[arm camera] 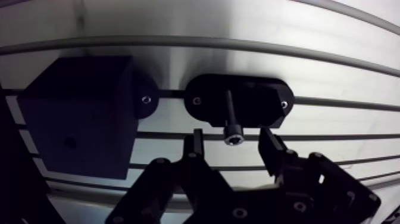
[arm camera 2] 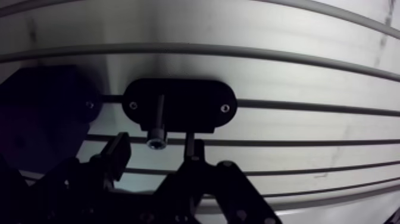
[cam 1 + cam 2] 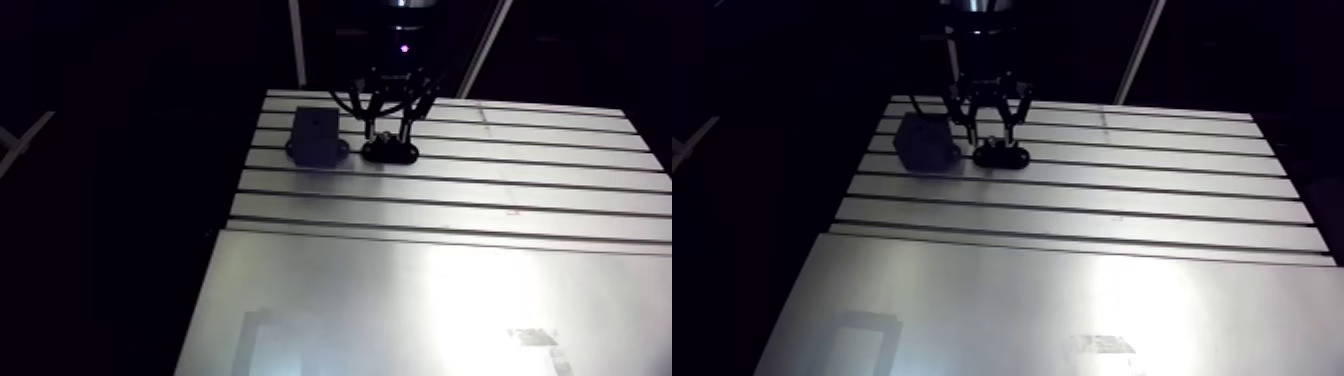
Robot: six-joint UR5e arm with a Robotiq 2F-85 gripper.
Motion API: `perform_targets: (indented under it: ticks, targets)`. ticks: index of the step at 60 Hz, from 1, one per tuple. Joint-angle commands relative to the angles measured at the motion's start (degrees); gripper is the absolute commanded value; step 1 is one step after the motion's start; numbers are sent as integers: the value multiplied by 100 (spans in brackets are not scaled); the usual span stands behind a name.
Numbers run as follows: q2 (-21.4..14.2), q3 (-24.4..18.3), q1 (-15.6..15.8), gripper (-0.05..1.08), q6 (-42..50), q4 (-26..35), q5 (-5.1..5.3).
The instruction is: Pick up the M10 bolt and insert it into the hole until fully seated.
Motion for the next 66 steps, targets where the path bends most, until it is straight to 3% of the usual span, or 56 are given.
perform_targets:
  ticks: [1,66]
  targets:
    - [16,-11,0,44,-1,-1,14]
    - [8,-22,-27,56,-19,-107,39]
